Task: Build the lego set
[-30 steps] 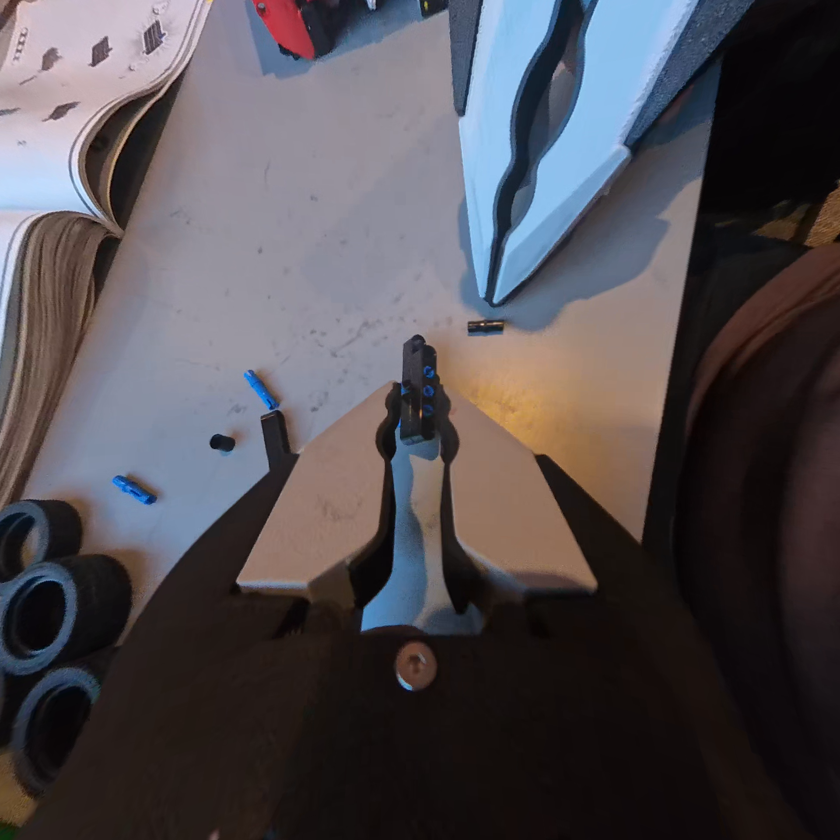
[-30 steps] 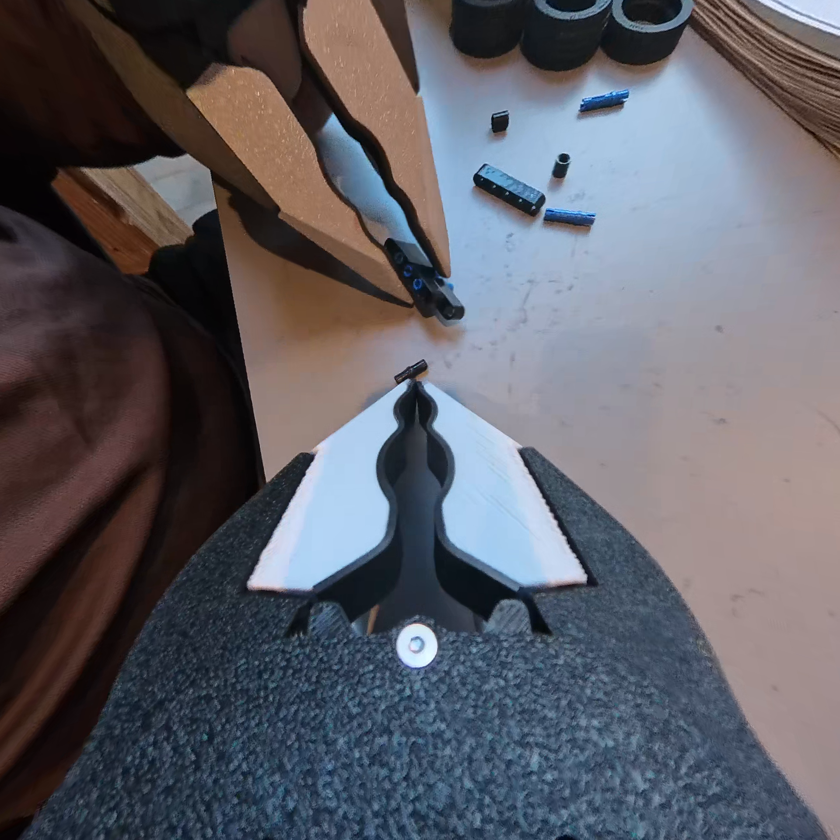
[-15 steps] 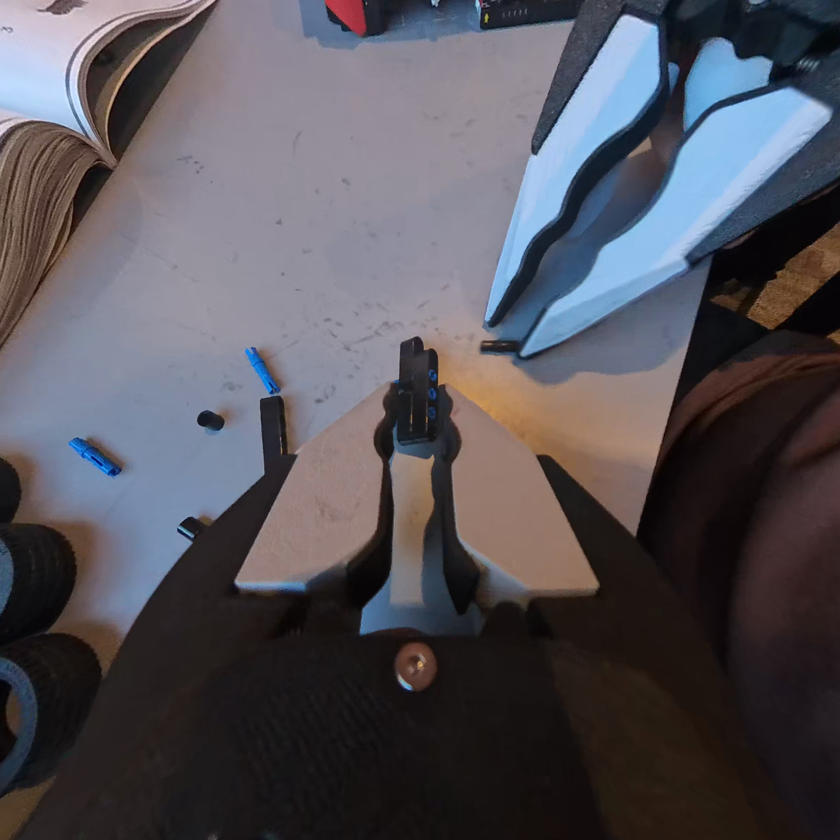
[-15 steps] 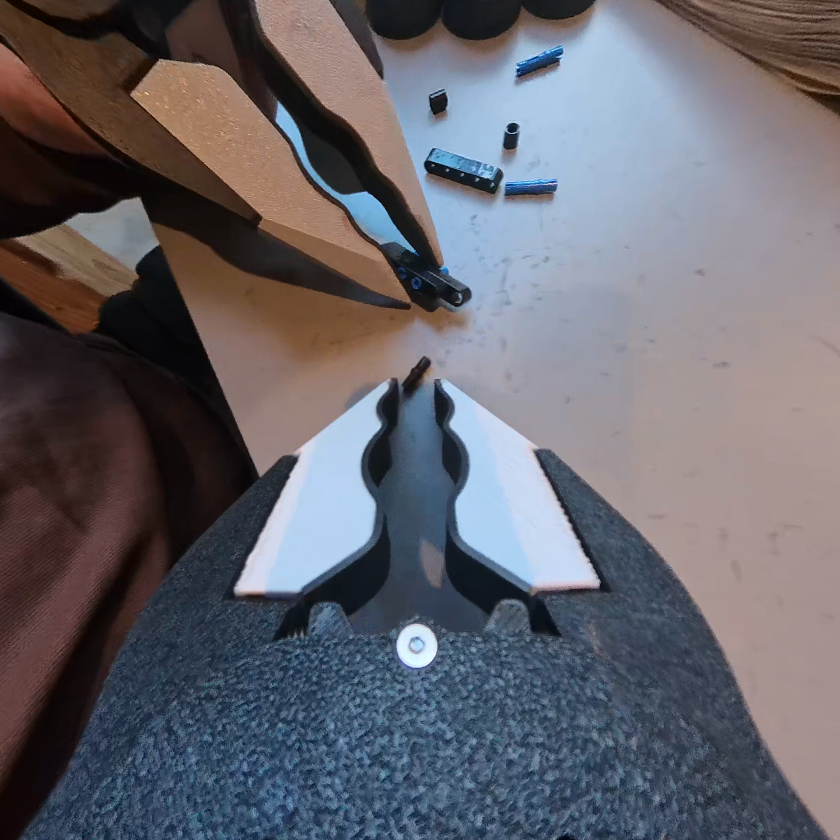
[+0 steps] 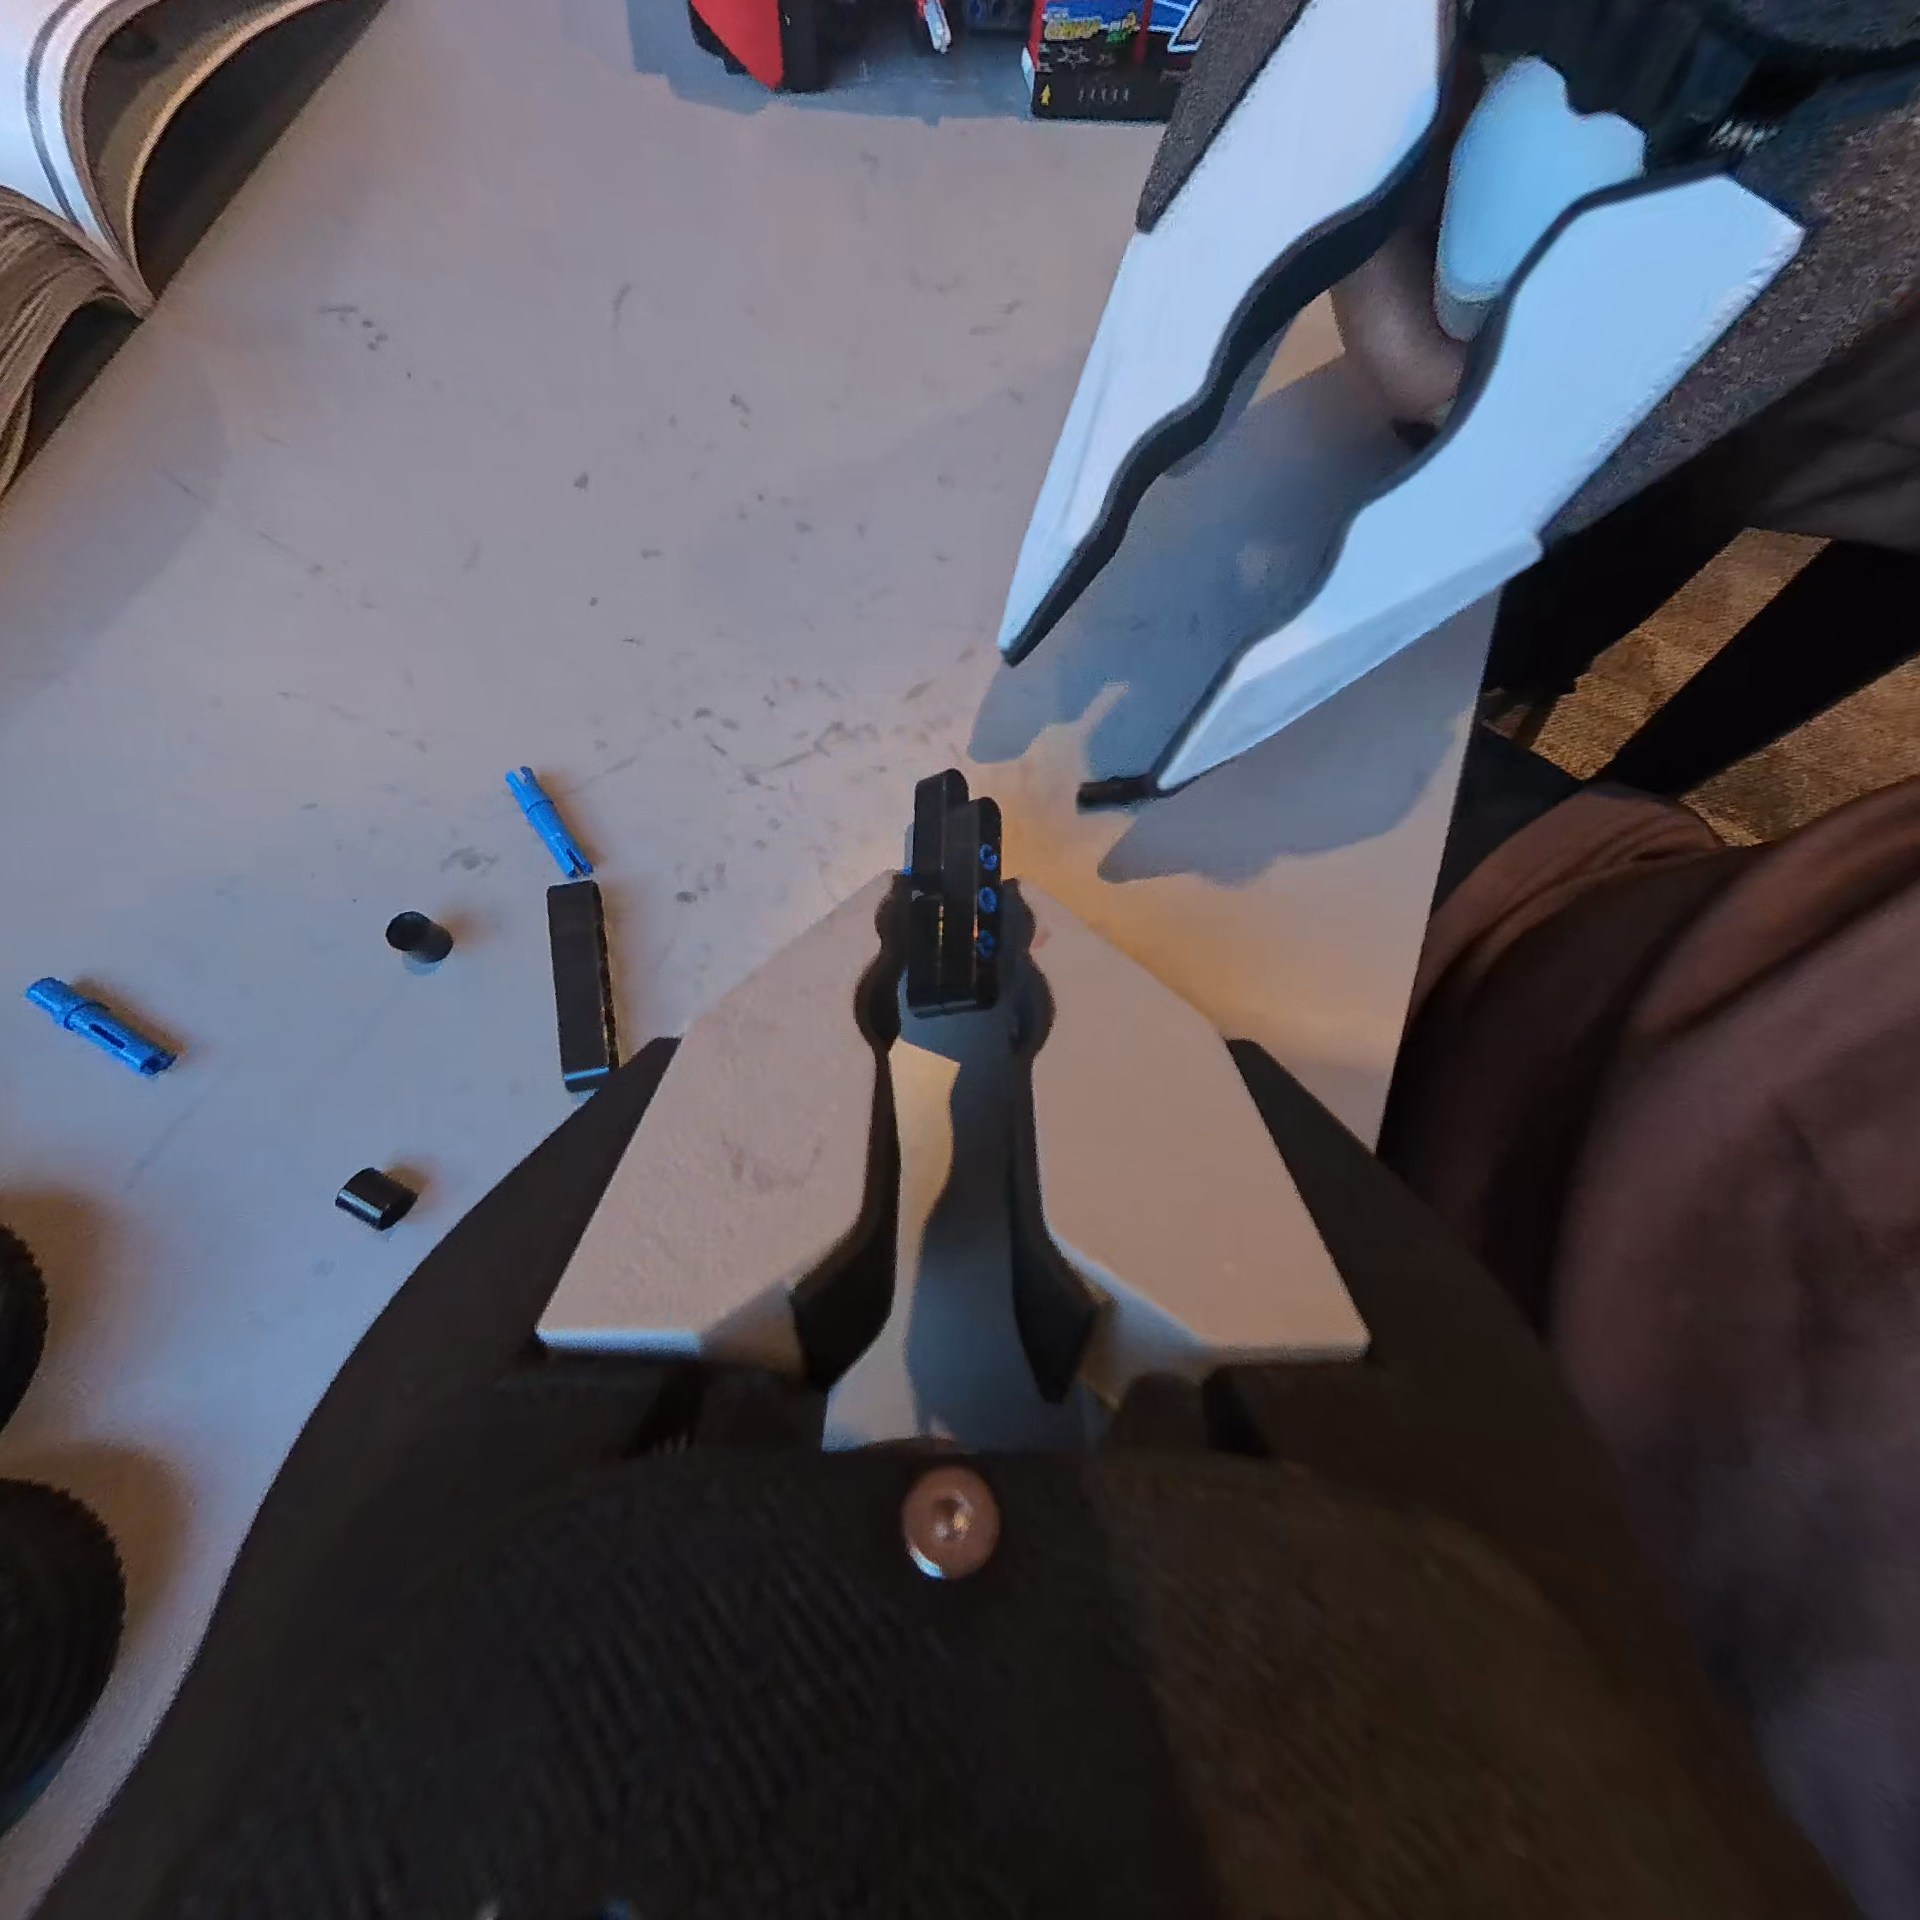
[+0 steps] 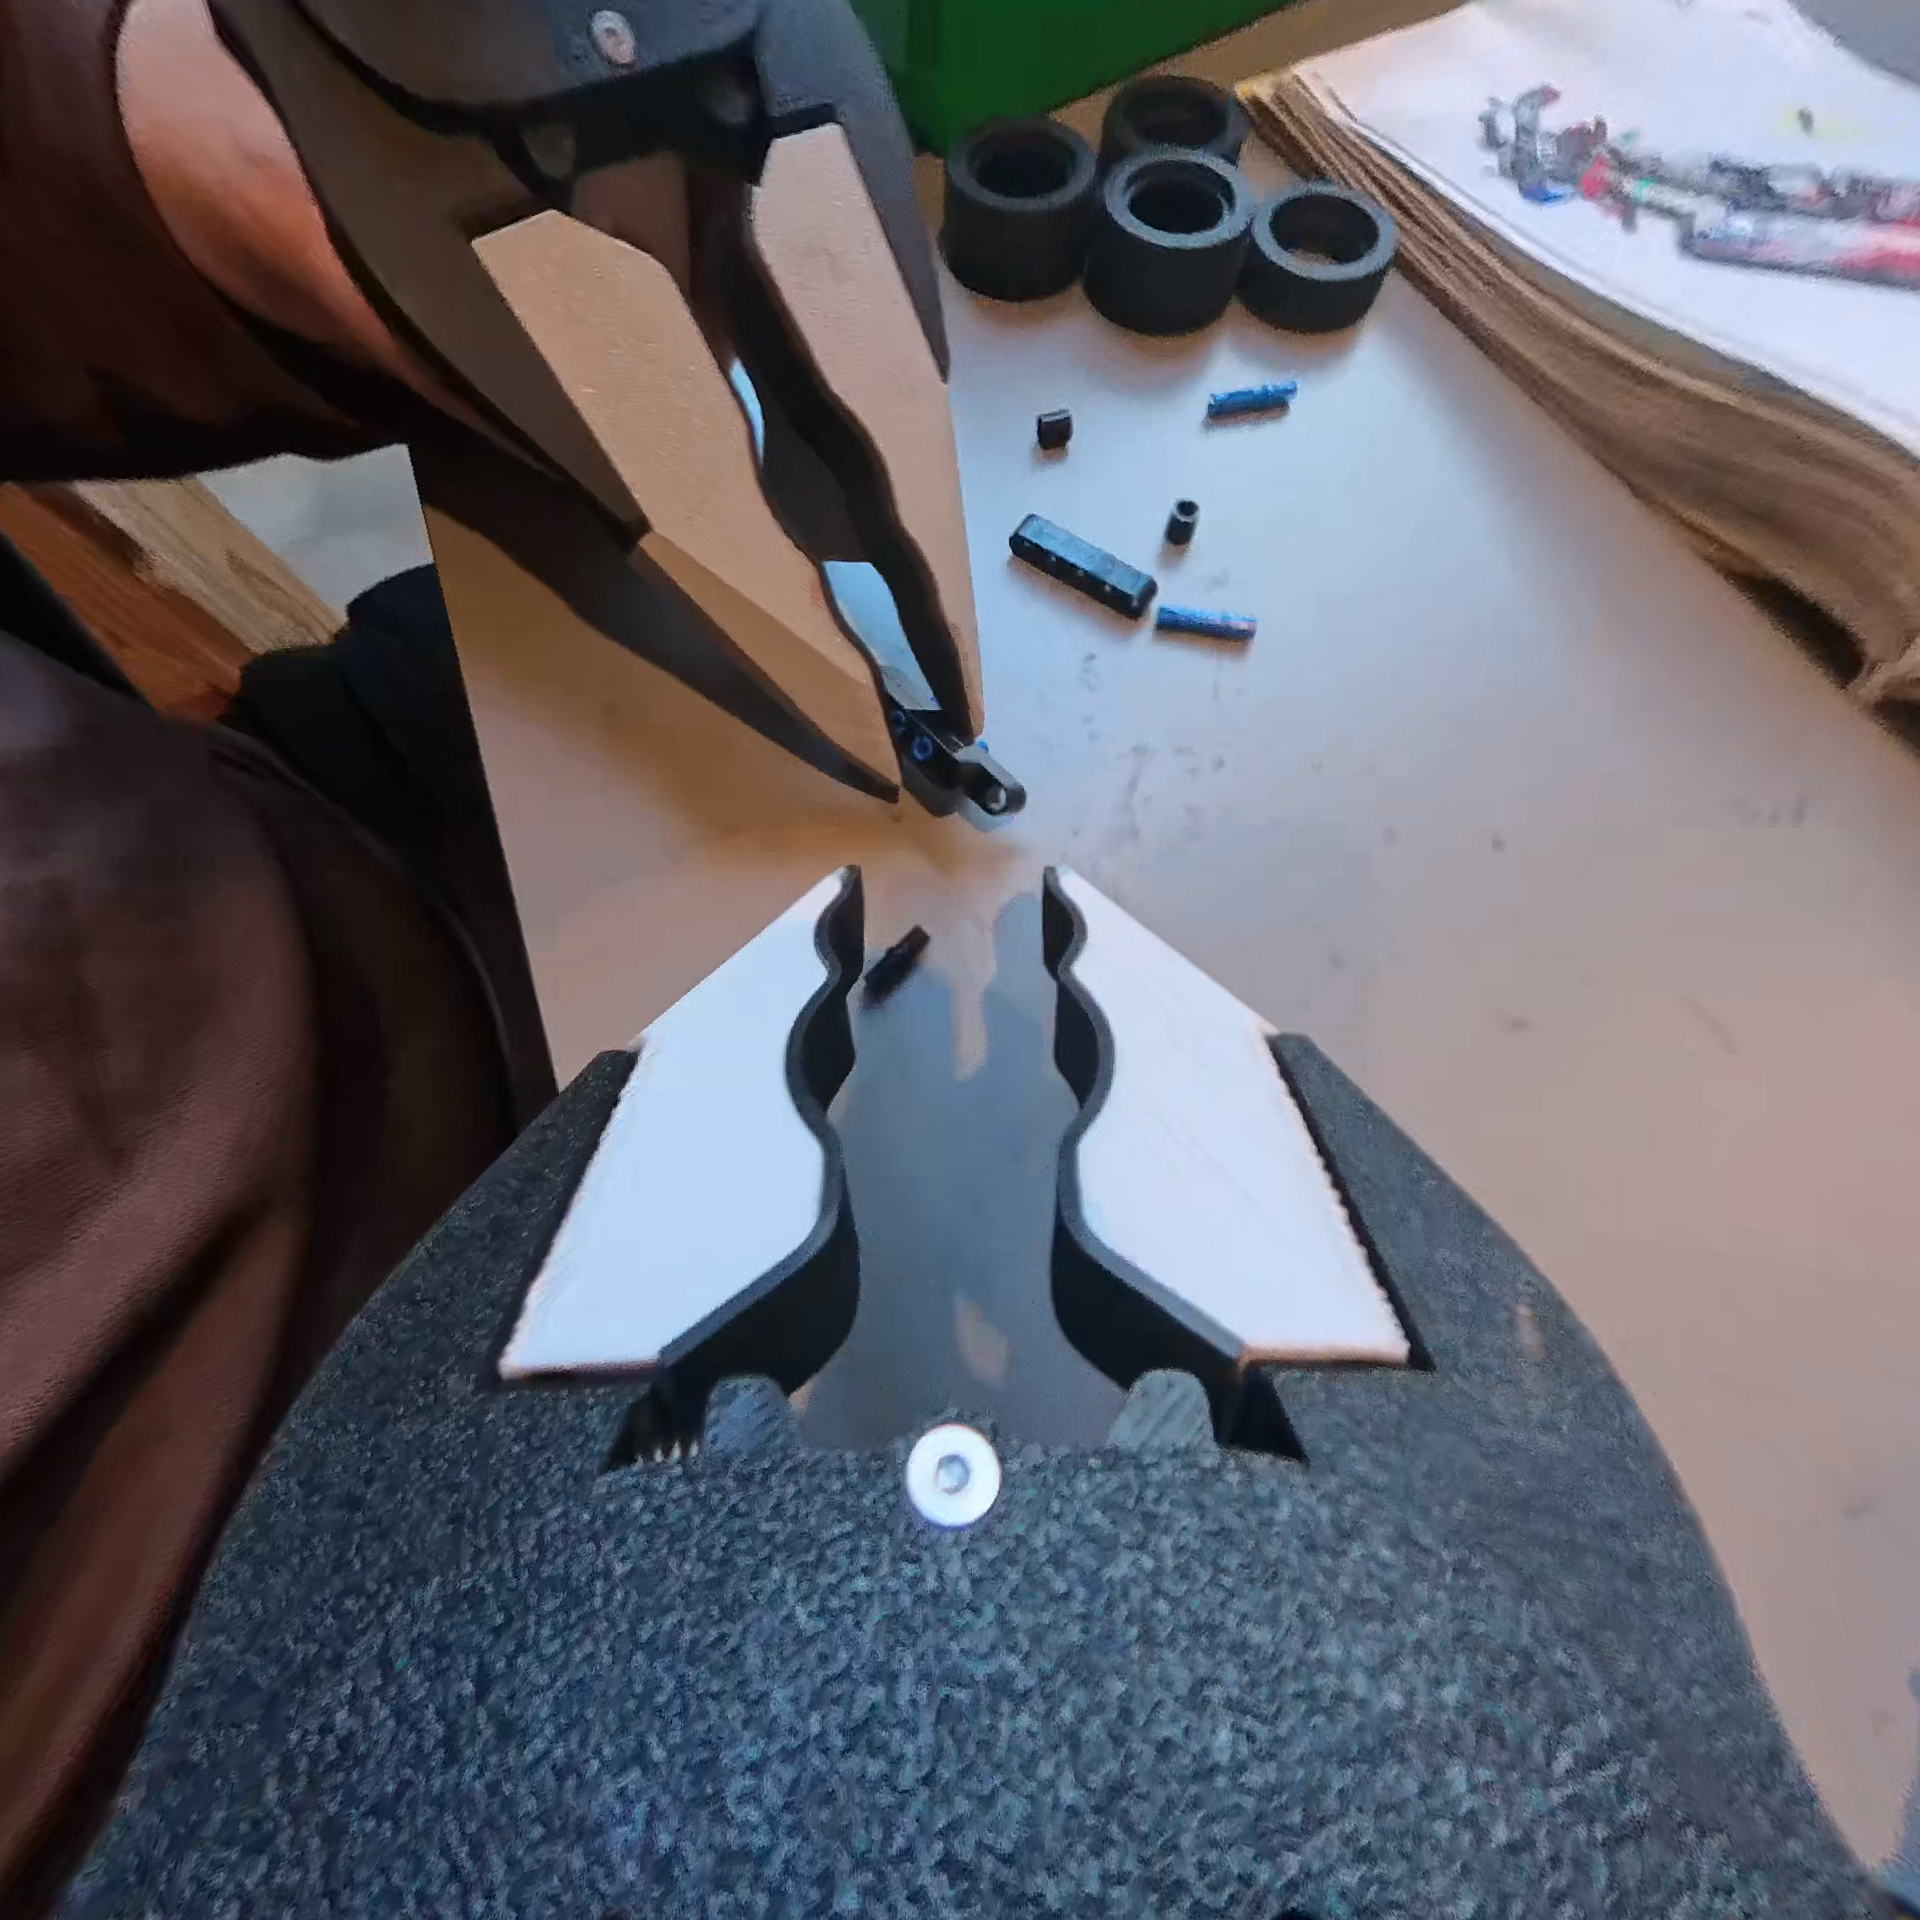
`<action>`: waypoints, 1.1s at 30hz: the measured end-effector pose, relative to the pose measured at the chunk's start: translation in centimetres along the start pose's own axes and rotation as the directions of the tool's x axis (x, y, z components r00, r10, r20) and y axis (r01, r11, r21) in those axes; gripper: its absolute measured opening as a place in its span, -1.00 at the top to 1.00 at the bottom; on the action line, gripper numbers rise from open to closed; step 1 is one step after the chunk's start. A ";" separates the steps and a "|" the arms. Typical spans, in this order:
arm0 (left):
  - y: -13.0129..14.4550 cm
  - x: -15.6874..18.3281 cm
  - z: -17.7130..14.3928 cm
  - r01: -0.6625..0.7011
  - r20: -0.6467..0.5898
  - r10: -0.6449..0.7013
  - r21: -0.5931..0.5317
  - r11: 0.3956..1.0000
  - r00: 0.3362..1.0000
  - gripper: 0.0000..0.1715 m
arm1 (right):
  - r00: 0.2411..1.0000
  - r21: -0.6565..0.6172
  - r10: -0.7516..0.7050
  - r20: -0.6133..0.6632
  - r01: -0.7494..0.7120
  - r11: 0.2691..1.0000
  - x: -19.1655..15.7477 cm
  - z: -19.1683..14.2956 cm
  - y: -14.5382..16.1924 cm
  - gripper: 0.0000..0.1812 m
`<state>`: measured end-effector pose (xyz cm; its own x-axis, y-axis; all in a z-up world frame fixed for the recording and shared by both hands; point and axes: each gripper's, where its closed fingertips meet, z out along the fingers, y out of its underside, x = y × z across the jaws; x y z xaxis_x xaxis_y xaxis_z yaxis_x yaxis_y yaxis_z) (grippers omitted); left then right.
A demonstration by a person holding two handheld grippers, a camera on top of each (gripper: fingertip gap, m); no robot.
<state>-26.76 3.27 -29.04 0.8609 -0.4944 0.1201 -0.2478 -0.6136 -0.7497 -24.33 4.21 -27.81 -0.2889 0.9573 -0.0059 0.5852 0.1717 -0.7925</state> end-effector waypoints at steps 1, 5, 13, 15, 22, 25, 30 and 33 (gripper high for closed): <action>0.0 0.1 0.0 0.002 -0.011 -0.002 -0.002 1.000 1.000 0.84 | 0.999 -0.002 -0.043 -0.012 0.043 0.999 -0.1 0.2 -0.2 0.62; -0.2 1.1 -0.1 -0.027 -0.058 0.028 0.007 1.000 0.998 0.84 | 0.963 -0.050 -0.254 -0.086 0.251 0.967 0.2 1.2 -0.7 0.64; -0.8 2.1 -0.7 -0.170 -0.057 0.175 0.077 0.982 0.983 0.66 | 0.939 0.027 -0.340 -0.058 0.342 0.939 -0.9 1.4 -2.4 0.90; -1.2 2.0 -1.0 -0.214 -0.027 0.219 0.124 0.969 0.975 0.65 | 0.959 0.083 -0.282 -0.019 0.282 0.956 -0.8 1.0 -2.8 0.90; -2.9 2.3 -2.5 -0.258 -0.020 0.274 0.275 0.926 0.962 0.85 | 0.963 0.300 -0.252 0.100 0.212 0.930 -2.0 -1.1 -4.5 0.92; -3.4 2.5 -2.8 -0.278 -0.005 0.294 0.314 0.908 0.956 0.92 | 0.965 0.327 -0.240 0.107 0.194 0.925 -2.0 -1.3 -4.7 0.92; -3.5 2.5 -2.9 -0.287 0.006 0.301 0.318 0.903 0.954 0.92 | 0.967 0.324 -0.229 0.114 0.182 0.928 -2.0 -1.3 -4.6 0.92; -3.4 2.5 -2.8 -0.294 0.020 0.303 0.311 0.904 0.953 0.91 | 0.966 0.314 -0.235 0.105 0.192 0.930 -1.9 -1.2 -4.4 0.92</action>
<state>-25.02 2.46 -24.38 0.7539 -0.6449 -0.1253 -0.3387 -0.2181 -0.9153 -25.45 1.92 -23.55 -0.4961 0.8603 0.1169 0.2505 0.2708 -0.9295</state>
